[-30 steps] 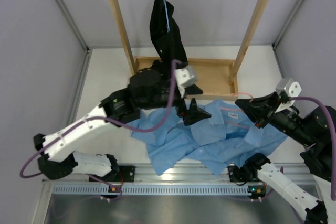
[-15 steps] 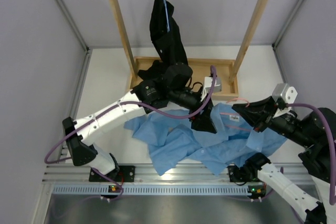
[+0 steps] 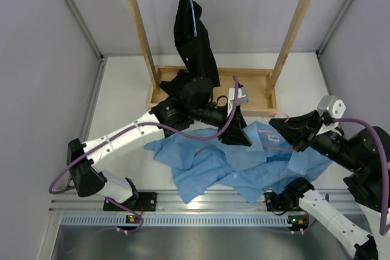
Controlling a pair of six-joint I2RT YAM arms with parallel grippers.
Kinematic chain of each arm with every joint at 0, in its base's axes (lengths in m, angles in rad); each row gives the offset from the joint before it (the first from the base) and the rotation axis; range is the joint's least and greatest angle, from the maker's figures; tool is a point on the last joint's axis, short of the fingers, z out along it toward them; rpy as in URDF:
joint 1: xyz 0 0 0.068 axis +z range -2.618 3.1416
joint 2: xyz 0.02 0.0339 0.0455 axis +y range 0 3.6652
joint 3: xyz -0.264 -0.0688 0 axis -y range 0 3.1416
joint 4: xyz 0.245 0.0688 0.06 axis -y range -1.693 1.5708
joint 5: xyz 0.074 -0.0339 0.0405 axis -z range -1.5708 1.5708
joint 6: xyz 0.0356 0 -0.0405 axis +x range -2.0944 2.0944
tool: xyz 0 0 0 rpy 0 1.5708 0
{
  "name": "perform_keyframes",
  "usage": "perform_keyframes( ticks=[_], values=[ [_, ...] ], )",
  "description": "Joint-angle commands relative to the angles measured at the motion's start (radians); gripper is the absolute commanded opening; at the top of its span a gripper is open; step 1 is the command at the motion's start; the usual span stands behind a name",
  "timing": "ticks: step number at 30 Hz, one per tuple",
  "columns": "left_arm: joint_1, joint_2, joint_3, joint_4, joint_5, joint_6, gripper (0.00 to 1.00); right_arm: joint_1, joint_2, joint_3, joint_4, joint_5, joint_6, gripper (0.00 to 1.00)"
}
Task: Place the shirt on the hanger
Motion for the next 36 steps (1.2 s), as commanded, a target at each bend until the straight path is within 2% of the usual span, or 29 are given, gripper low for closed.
perform_keyframes(
  ticks=[1, 2, 4, 5, 9, 13, 14, 15, 16, 17, 19, 20, 21, 24, 28, 31, 36],
  values=[
    [0.0, -0.103, -0.077, 0.224, 0.031, -0.023, 0.5, 0.008, -0.018, -0.004, 0.136, 0.06, 0.047, 0.0],
    [0.0, -0.113, -0.093, 0.246, 0.029, -0.024, 0.36, 0.008, -0.021, -0.013, 0.145, 0.062, 0.058, 0.0],
    [0.0, -0.144, -0.128, 0.309, 0.031, -0.026, 0.23, 0.008, -0.021, -0.017, 0.159, 0.06, 0.065, 0.0],
    [0.0, -0.152, -0.137, 0.323, 0.019, -0.031, 0.12, 0.008, -0.019, -0.022, 0.161, 0.06, 0.073, 0.0],
    [0.0, -0.181, -0.151, 0.34, -0.032, -0.026, 0.0, 0.009, -0.019, -0.039, 0.176, 0.048, 0.092, 0.0],
    [0.0, -0.186, -0.153, 0.338, -0.034, -0.015, 0.0, 0.008, -0.027, -0.053, 0.182, 0.023, 0.095, 0.01],
    [0.0, -0.187, -0.159, 0.34, -0.021, 0.0, 0.0, 0.009, -0.03, -0.06, 0.181, 0.019, 0.093, 0.04],
    [0.001, -0.193, -0.165, 0.338, -0.006, 0.017, 0.0, 0.008, -0.04, -0.063, 0.178, 0.014, 0.089, 0.1],
    [0.0, -0.201, -0.171, 0.331, 0.029, 0.035, 0.0, 0.008, -0.048, -0.07, 0.175, 0.005, 0.084, 0.26],
    [0.0, -0.206, -0.179, 0.326, 0.043, 0.075, 0.0, 0.008, -0.054, -0.071, 0.164, 0.003, 0.076, 0.35],
    [0.0, -0.23, -0.205, 0.306, 0.074, 0.132, 0.0, 0.009, -0.074, -0.064, 0.095, 0.023, 0.064, 0.58],
    [0.0, -0.236, -0.208, 0.289, 0.087, 0.149, 0.0, 0.008, -0.076, -0.036, 0.052, 0.035, 0.035, 0.61],
    [0.0, -0.251, -0.214, 0.243, 0.101, 0.17, 0.0, 0.009, -0.076, -0.016, 0.0, 0.055, 0.021, 0.64],
    [0.0, -0.281, -0.213, 0.142, 0.196, 0.273, 0.0, 0.012, -0.061, 0.114, -0.307, 0.146, -0.054, 0.68],
    [0.0, -0.313, -0.202, 0.018, 0.232, 0.368, 0.0, 0.056, -0.071, 0.203, -0.491, 0.088, -0.095, 0.69],
    [0.001, -0.322, -0.185, -0.036, 0.252, 0.402, 0.0, 0.086, -0.087, 0.222, -0.571, 0.019, -0.129, 0.7],
    [0.001, -0.325, -0.171, -0.036, 0.292, 0.401, 0.0, 0.132, -0.11, 0.191, -0.599, -0.094, -0.16, 0.7]
  ],
)
